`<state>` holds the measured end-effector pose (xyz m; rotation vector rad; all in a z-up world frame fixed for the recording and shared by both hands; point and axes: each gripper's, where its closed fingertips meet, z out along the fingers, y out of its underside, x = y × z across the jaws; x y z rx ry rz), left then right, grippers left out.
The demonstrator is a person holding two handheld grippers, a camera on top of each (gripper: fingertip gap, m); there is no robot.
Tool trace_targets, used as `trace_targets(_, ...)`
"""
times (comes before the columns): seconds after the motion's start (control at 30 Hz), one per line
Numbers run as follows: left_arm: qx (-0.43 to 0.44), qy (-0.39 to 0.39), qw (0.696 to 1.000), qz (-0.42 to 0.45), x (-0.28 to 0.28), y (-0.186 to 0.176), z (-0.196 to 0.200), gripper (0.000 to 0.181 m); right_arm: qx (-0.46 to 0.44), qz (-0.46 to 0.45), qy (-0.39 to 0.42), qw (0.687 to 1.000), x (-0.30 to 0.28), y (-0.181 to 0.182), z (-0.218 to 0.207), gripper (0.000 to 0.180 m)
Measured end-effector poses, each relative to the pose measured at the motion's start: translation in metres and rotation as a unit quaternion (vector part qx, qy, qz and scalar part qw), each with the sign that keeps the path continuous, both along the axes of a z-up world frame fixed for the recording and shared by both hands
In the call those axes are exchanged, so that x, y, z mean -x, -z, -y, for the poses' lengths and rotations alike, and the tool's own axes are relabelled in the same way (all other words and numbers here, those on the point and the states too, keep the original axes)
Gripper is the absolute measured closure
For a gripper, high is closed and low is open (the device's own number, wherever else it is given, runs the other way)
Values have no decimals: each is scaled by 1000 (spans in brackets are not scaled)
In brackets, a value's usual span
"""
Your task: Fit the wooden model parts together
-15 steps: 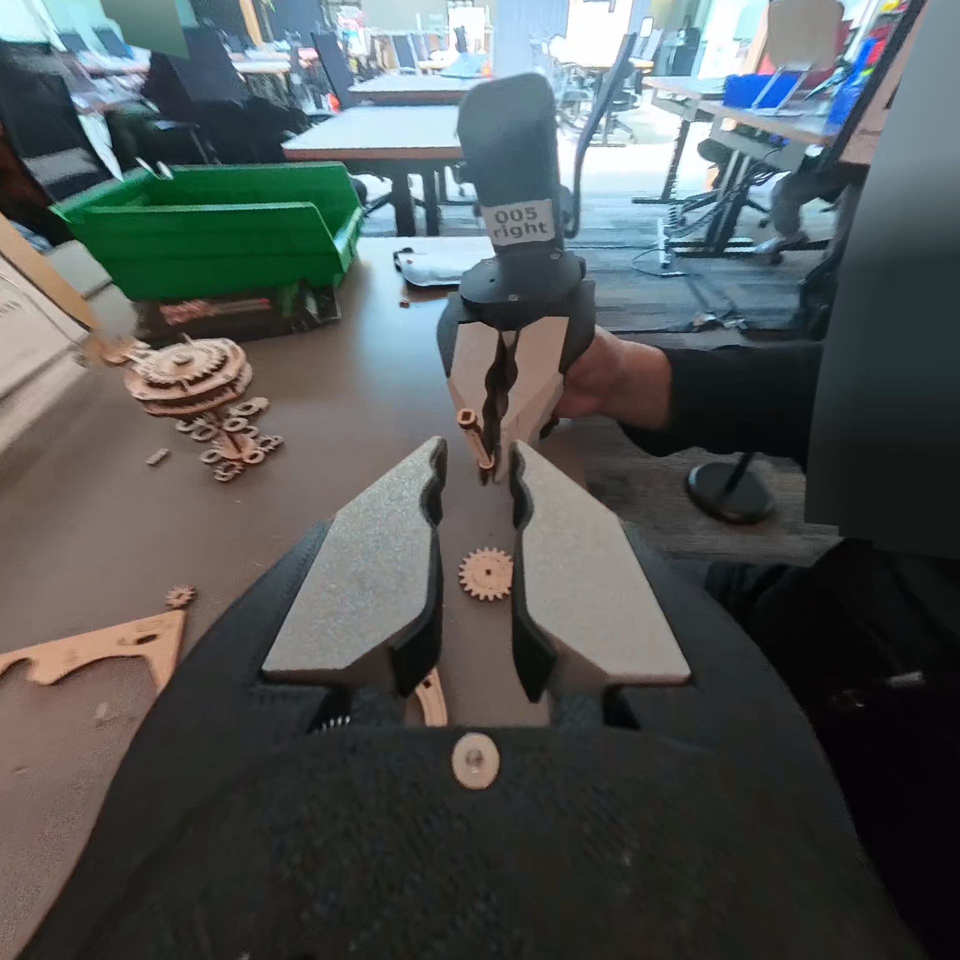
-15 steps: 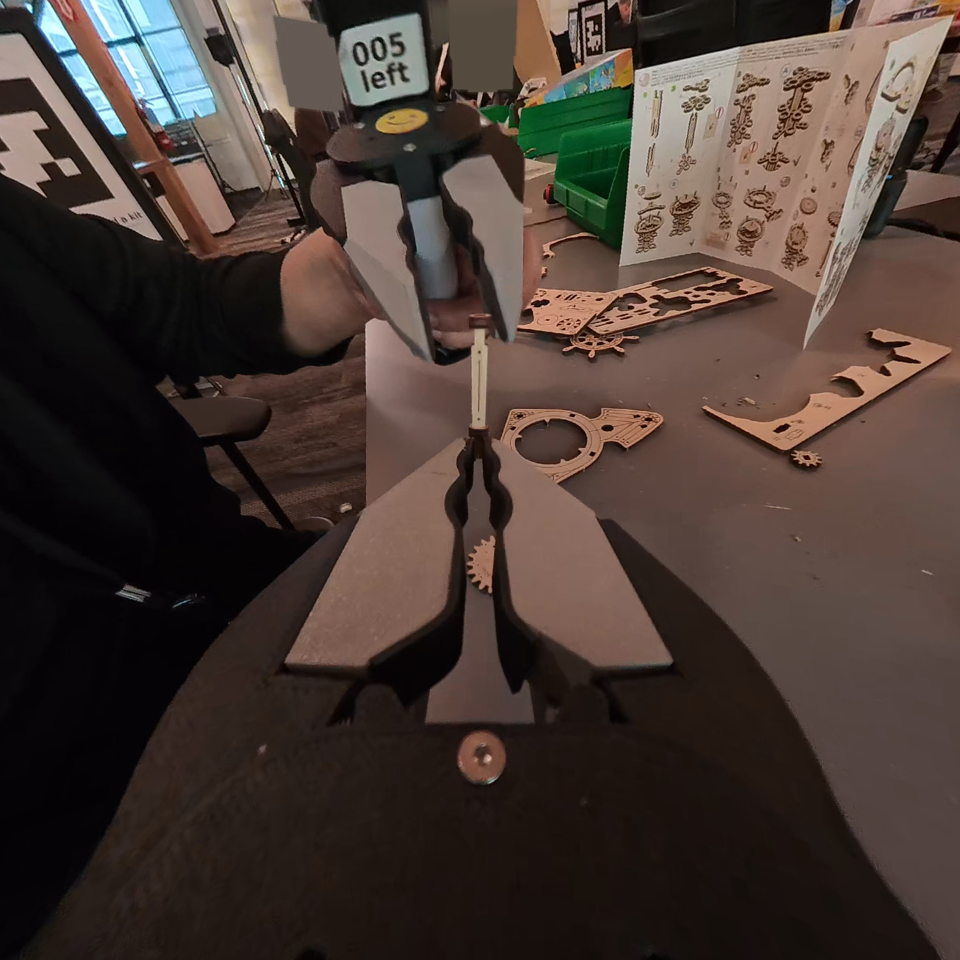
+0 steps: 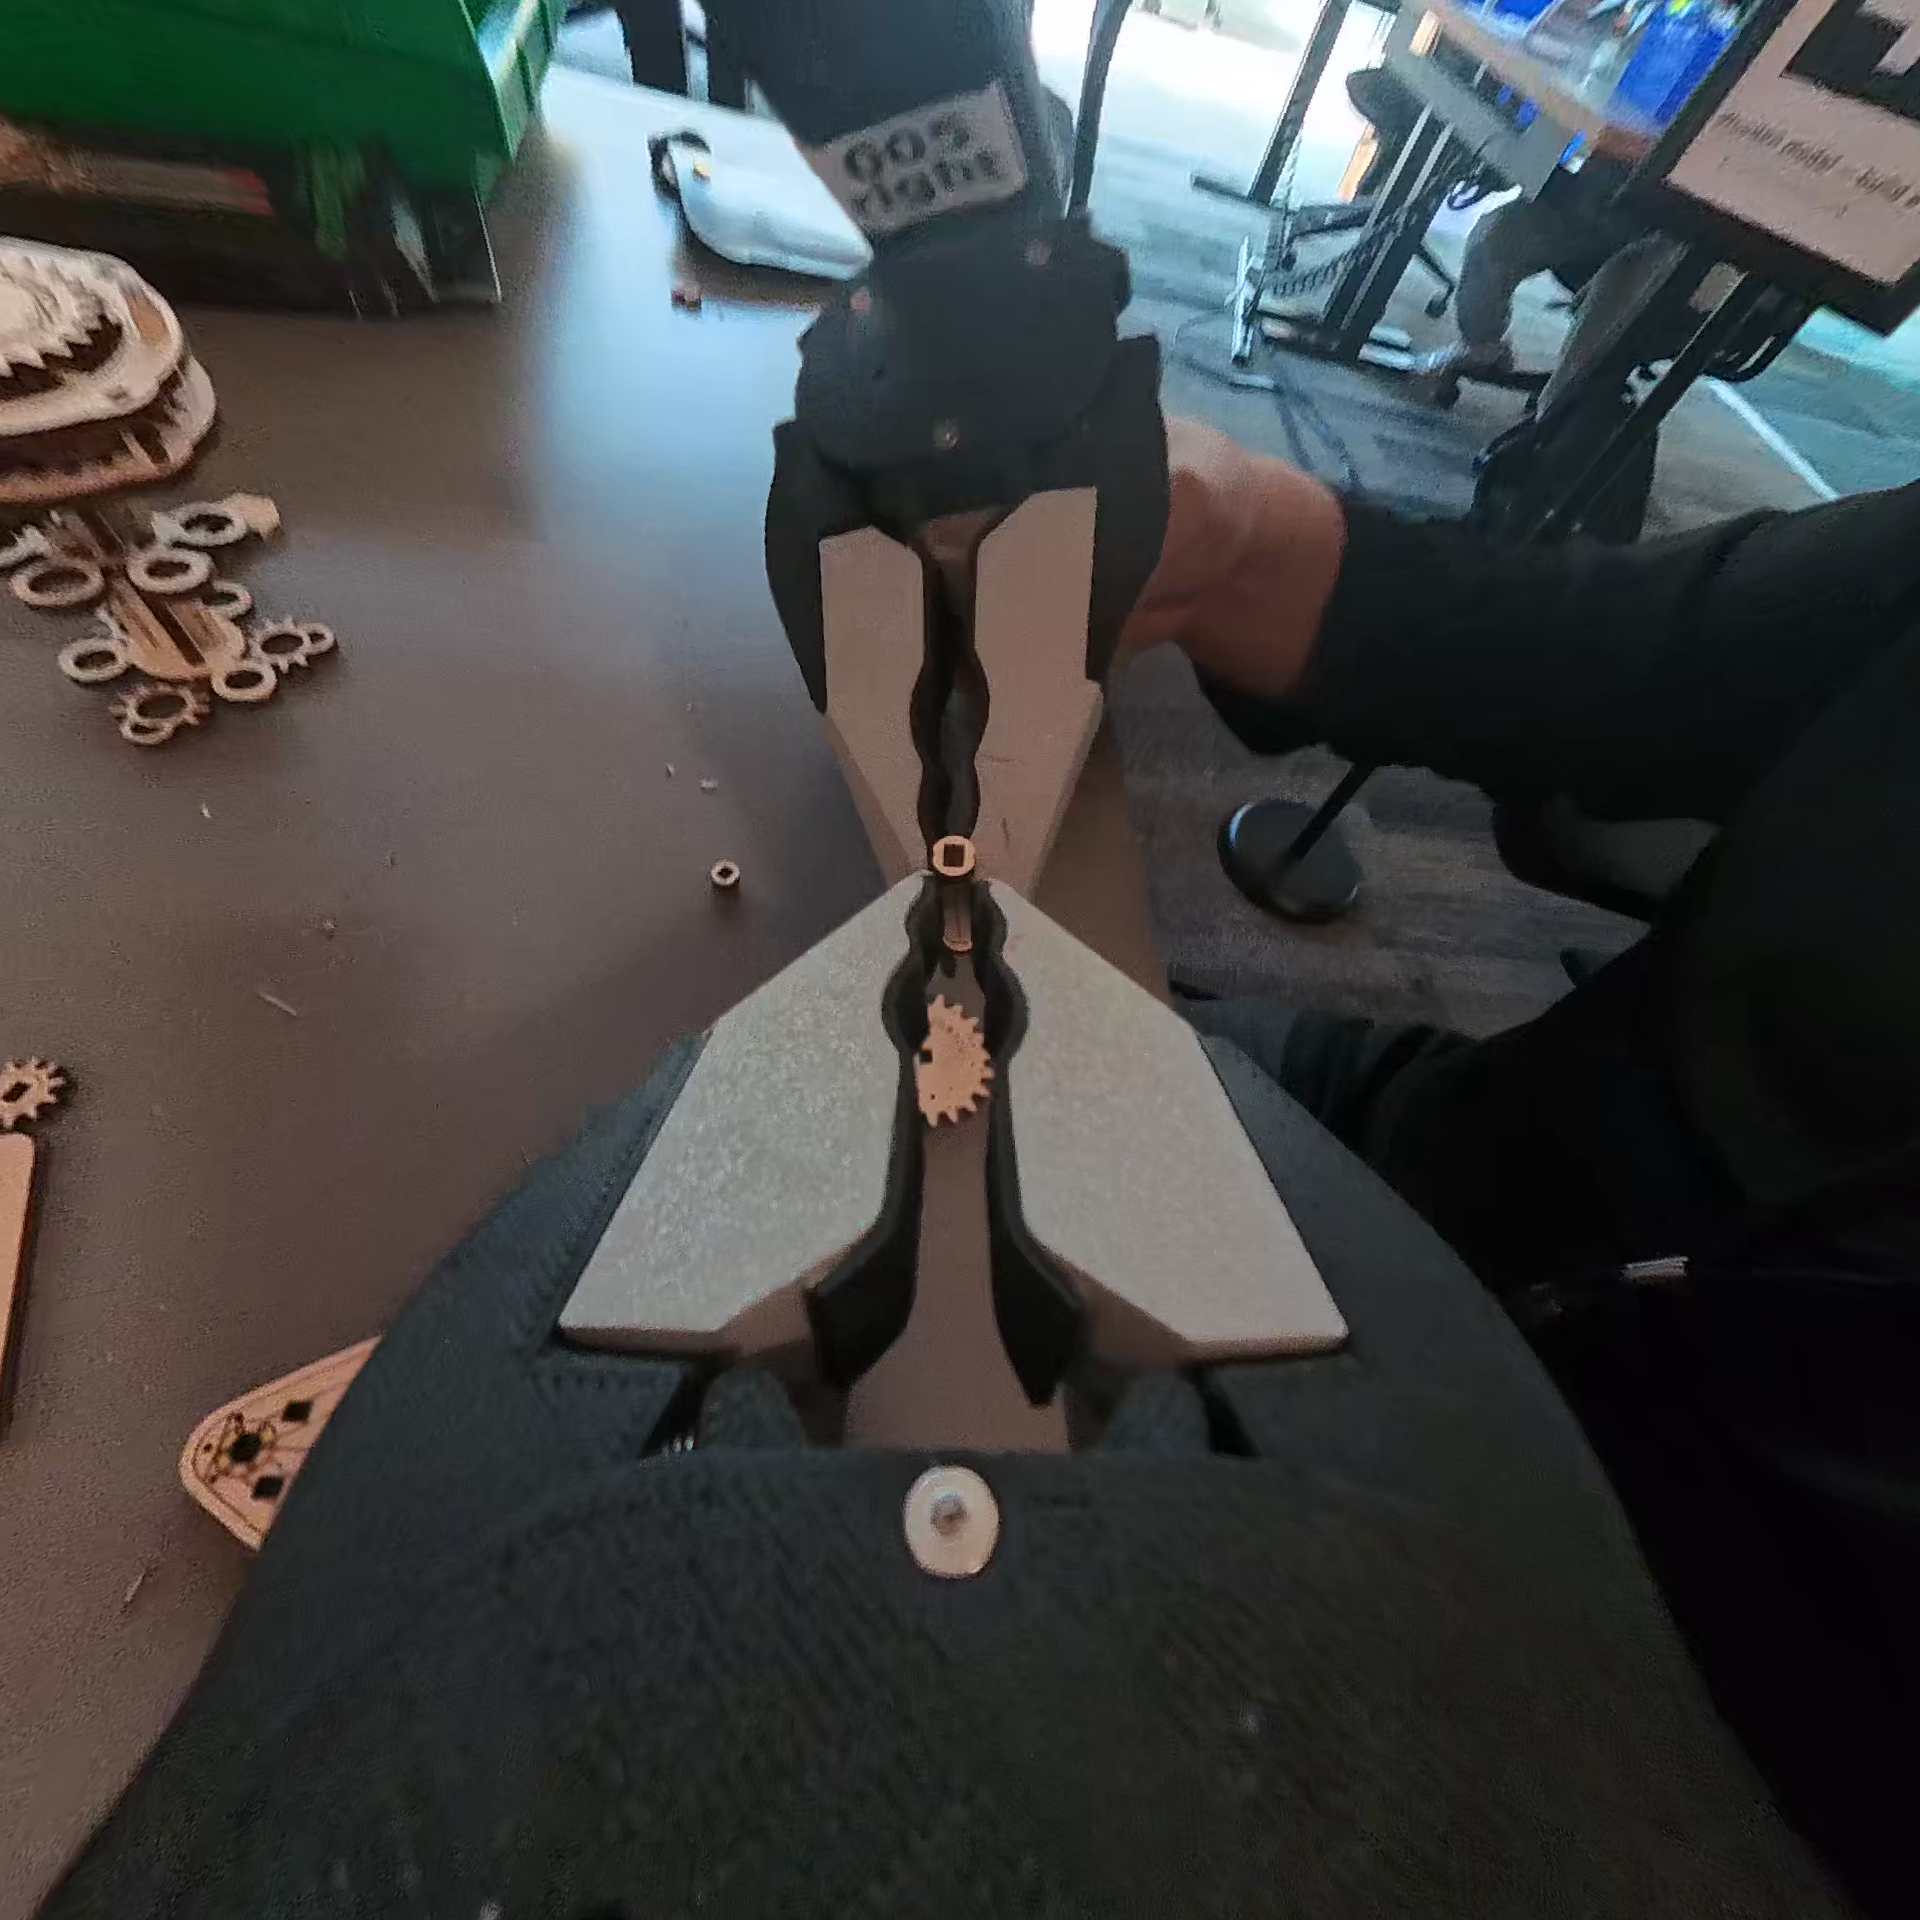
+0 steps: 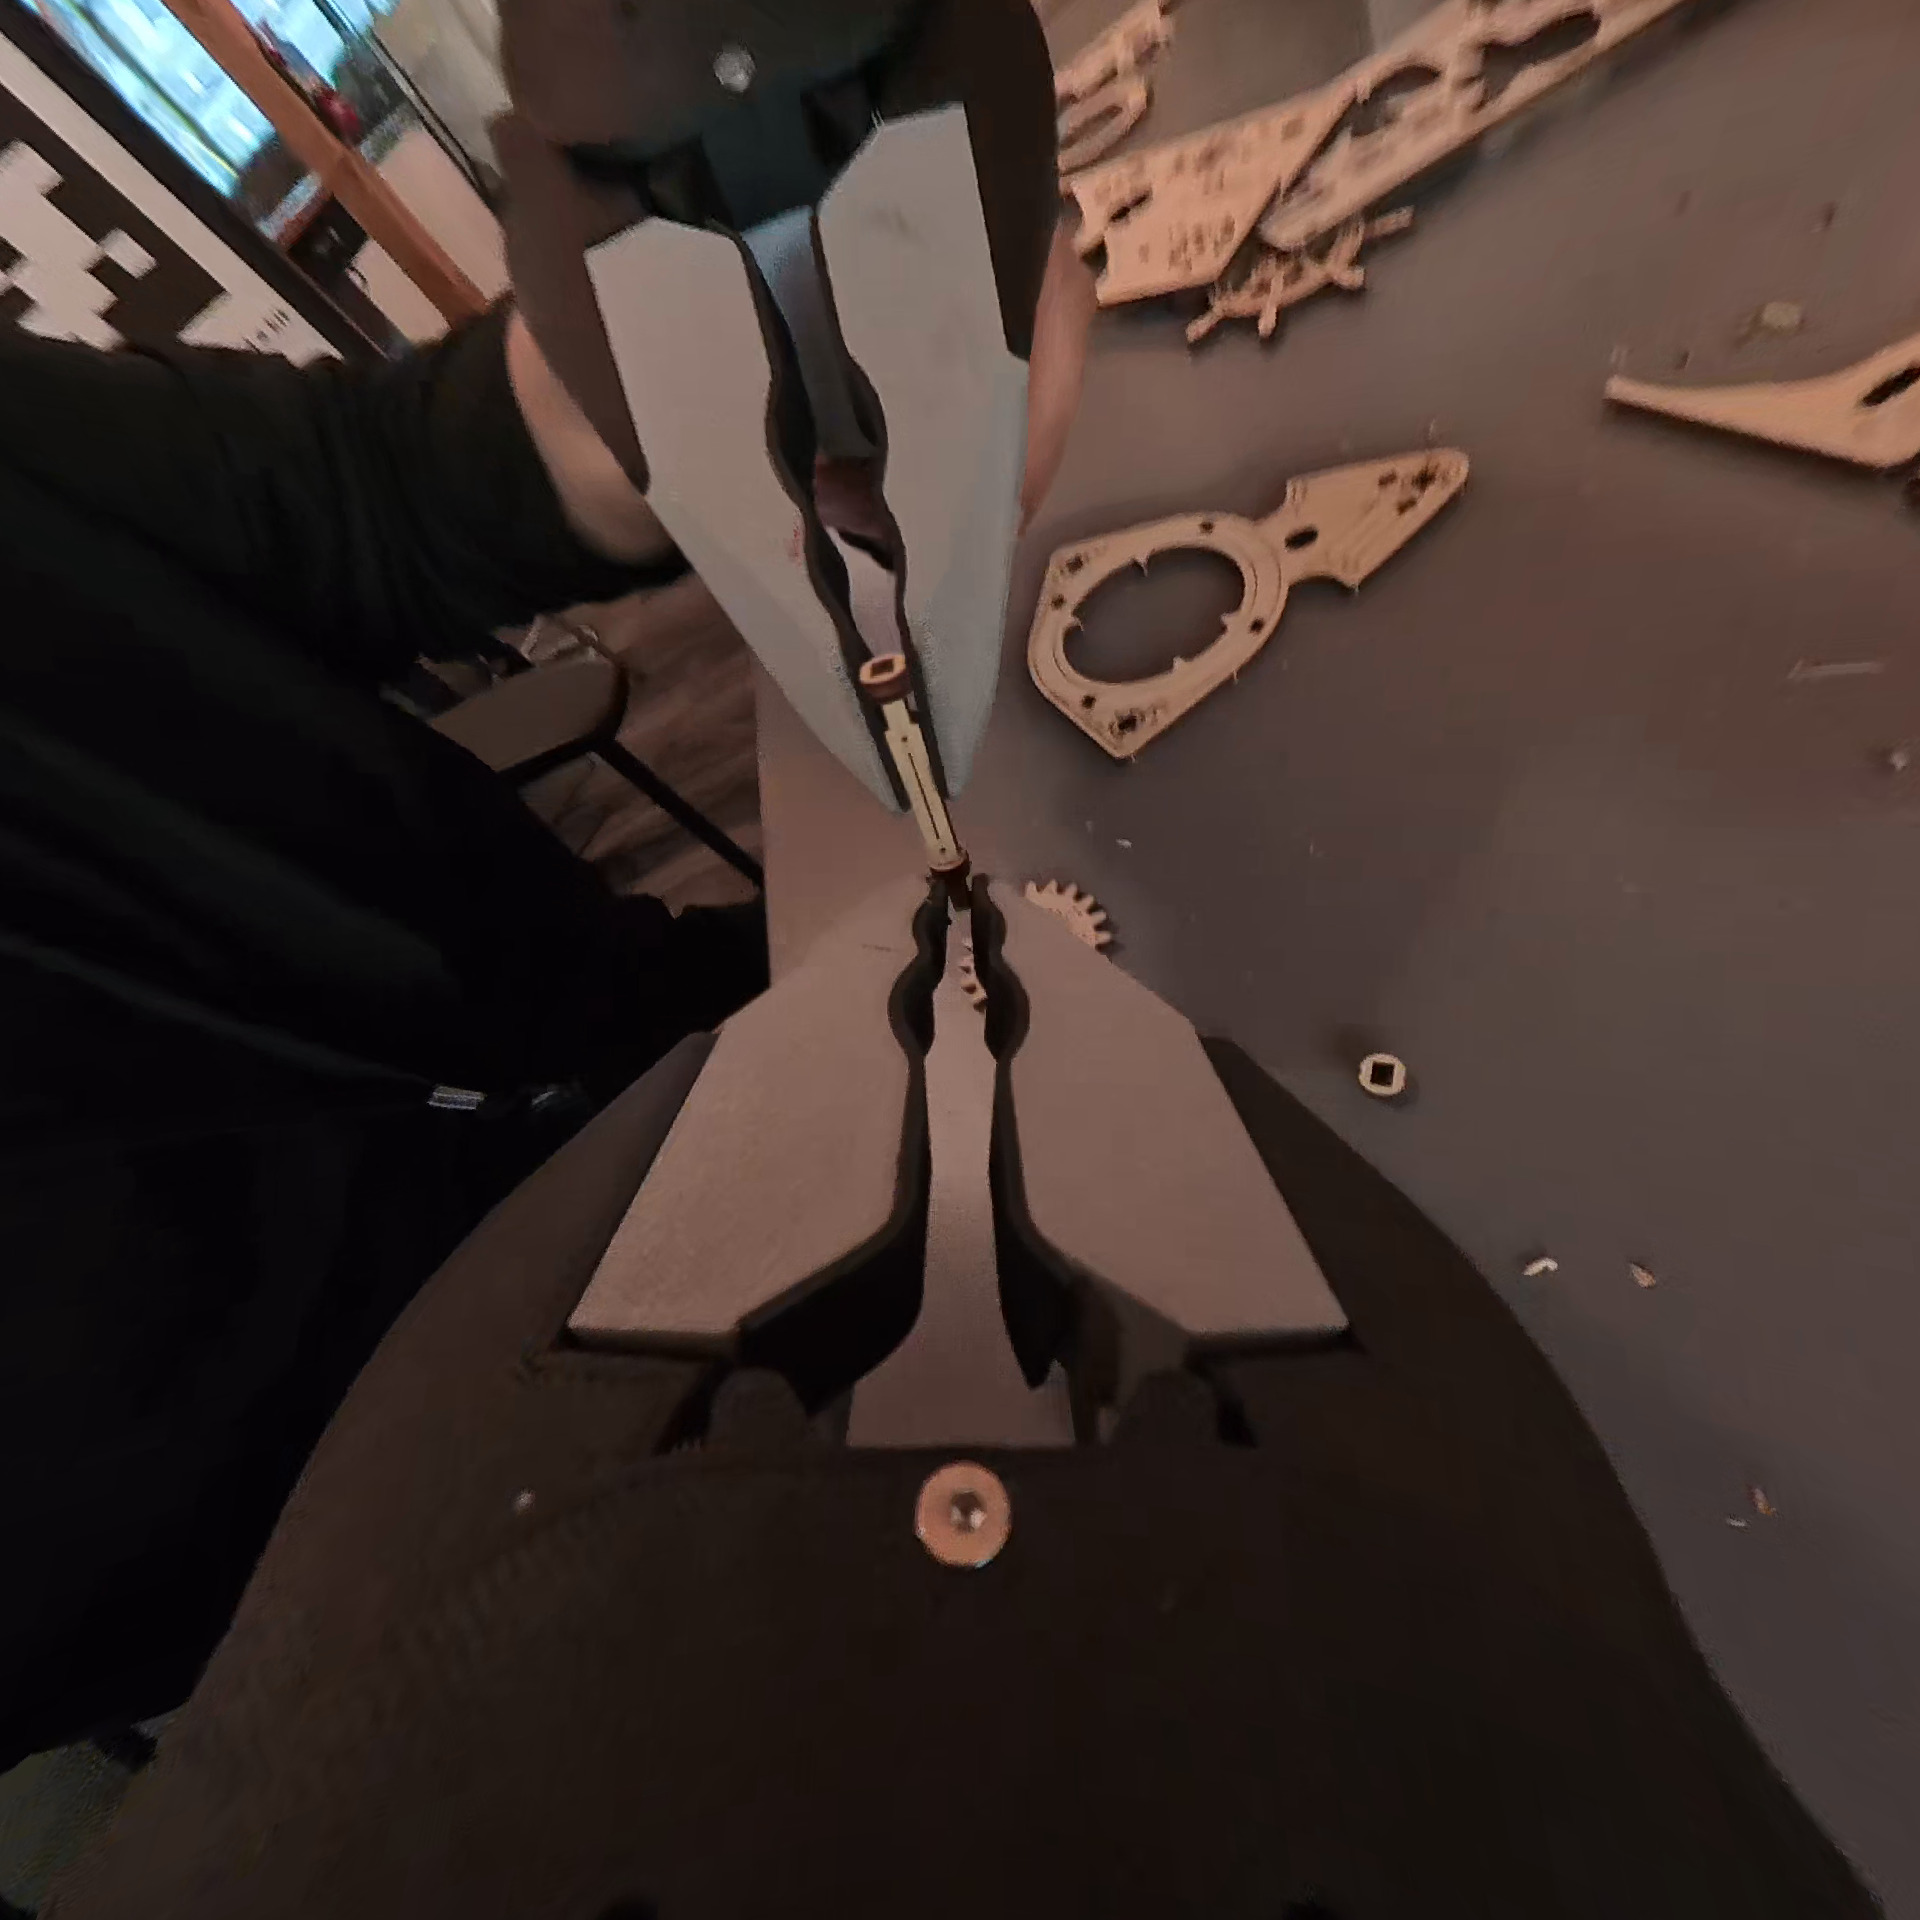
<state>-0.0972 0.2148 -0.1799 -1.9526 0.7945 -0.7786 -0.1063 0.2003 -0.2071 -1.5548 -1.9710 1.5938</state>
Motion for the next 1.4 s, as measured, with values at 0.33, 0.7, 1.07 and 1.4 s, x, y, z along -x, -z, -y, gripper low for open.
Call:
trace_targets(0.33, 78, -19, 996, -45, 7, 38, -5, 177, -21, 87, -6, 996, 4, 26, -9, 175)
trace_targets(0.7, 80, -26, 996, -33, 2, 37, -1, 177, -54, 83, -17, 995, 2, 30, -3, 170)
trace_targets(1.07, 64, -30, 995, -68, 2, 38, 3, 177, -63, 57, -12, 996, 2, 24, -2, 172)
trace_targets(1.4, 55, -51, 994, -80, 8, 38, -1, 177, -68, 35, 6, 997, 2, 12, -12, 170)
